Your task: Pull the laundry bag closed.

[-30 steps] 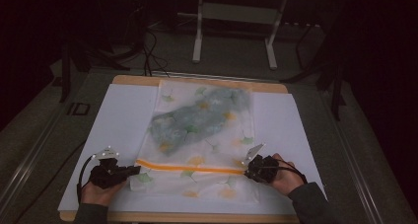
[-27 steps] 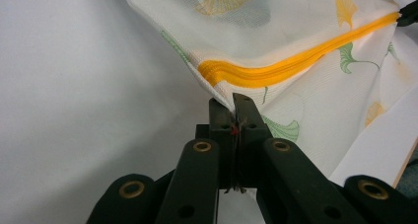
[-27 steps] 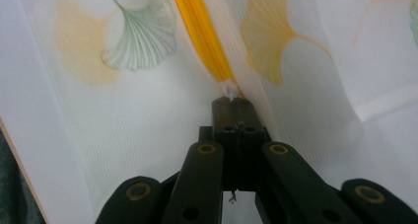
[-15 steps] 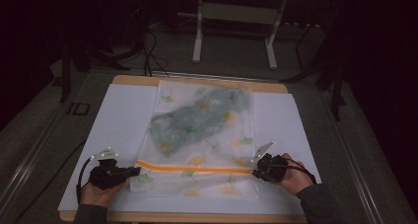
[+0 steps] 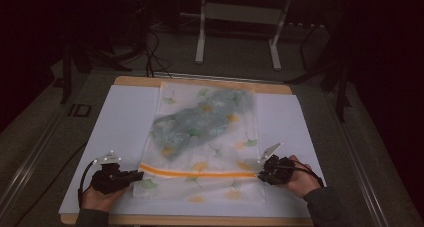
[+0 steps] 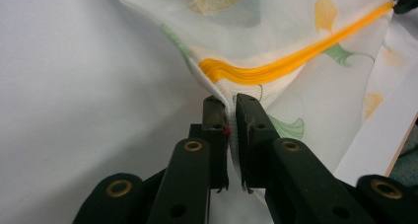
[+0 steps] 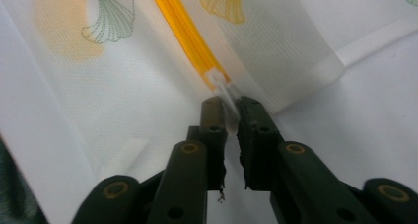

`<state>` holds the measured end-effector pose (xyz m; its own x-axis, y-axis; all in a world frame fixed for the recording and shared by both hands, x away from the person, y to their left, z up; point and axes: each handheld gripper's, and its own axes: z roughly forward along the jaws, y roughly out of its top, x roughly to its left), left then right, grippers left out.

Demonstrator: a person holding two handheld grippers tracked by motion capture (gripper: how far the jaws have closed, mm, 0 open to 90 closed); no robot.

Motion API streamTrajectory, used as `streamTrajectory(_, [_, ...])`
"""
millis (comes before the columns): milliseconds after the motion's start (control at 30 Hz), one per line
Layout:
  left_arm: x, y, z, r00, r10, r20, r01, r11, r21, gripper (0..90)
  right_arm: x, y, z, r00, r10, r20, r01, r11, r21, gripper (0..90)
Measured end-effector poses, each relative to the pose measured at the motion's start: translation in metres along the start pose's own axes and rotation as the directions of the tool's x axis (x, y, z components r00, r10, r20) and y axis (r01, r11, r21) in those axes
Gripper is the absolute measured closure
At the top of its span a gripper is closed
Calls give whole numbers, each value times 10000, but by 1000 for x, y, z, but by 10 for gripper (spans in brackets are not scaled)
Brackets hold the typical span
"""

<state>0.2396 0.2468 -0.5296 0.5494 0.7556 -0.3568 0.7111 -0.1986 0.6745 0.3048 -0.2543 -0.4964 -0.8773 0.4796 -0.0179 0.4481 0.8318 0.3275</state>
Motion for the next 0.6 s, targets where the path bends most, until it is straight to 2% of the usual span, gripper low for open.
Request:
streamTrajectory(133, [1,-1,-3,9998,-99,-185,94,9997,-238,766,-3,-4,-2,9995,316,-40,-316,9993,-204,750])
streamTrajectory(233, [2,-1,-6,9995,-137,-268,125,9989,-447,750,-4,-5,-4,9993,365,-69,-367,9990,-264,718])
streamTrajectory(333, [4,-2,-11,9987,-228,-449,193,9969,-769,743,-6,-6,-9,9983,562,-124,-570,9957,-724,683])
streamTrajectory(467, [5,-3,-11,9978,-304,-591,254,9963,-826,736,-9,-7,-12,9970,771,-52,-772,9907,-1122,636])
streamTrajectory(533, [3,-3,-8,9967,-210,-779,148,9967,-796,732,-12,-8,-14,9925,1222,16,-1201,9779,-1711,606])
streamTrajectory(600, [2,-2,-7,9954,-144,-942,72,9971,-764,727,-13,-9,-14,9904,1377,-61,-1360,9690,-2061,594])
